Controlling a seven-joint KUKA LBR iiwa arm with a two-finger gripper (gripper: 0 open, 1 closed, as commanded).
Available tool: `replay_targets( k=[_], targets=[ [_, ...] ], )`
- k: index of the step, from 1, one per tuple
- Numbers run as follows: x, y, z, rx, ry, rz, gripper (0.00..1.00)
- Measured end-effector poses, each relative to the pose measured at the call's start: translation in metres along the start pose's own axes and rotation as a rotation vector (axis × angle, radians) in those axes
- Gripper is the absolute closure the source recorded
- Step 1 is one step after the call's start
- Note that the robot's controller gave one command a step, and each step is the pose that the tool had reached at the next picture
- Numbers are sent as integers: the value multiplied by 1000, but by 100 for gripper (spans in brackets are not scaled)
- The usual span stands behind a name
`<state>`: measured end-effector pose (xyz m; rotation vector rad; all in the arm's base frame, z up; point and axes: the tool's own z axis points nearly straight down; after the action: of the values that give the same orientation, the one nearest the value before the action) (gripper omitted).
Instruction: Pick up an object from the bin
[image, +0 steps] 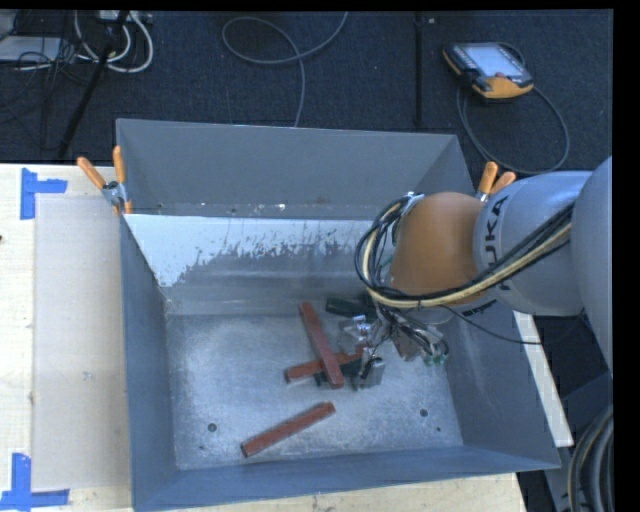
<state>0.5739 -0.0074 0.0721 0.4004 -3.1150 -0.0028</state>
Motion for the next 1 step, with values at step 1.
replay_targets(
  k=[1],
  targets=[
    [0, 0, 0, 0, 0, -1, 100]
  ],
)
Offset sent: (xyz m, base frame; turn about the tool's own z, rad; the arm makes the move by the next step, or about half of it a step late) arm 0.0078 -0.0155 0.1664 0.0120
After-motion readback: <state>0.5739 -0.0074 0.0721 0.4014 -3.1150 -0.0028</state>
